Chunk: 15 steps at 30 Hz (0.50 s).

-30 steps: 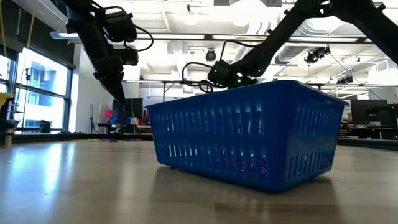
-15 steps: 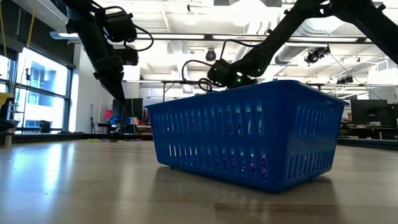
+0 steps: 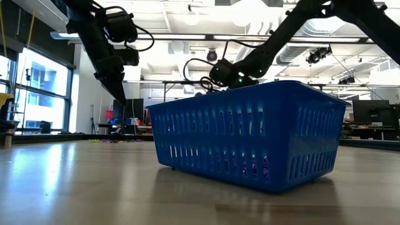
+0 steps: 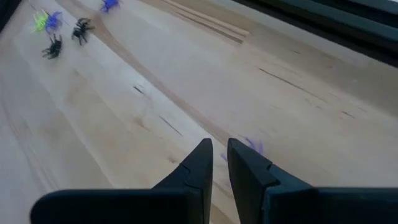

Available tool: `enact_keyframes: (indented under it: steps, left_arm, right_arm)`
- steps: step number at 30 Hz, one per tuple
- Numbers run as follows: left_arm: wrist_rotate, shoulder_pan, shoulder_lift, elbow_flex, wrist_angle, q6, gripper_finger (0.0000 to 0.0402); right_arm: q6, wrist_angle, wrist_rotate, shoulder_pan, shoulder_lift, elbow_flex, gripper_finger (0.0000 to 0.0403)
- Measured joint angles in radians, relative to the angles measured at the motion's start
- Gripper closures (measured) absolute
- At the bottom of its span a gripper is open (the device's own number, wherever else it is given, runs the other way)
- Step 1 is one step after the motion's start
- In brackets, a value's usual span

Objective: Sort Halloween decoration
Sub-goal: Put the violet spider toy into the blue bin

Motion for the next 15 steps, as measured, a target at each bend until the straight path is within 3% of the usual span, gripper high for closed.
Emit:
enact_keyframes:
  steps: [15]
  left_arm:
    - [0.0, 0.0, 0.0, 0.0, 0.006, -0.015, 0.0402]
  right_arm:
    - [-0.105, -0.03, -0.127, -0.041, 0.015, 0.002, 0.0357]
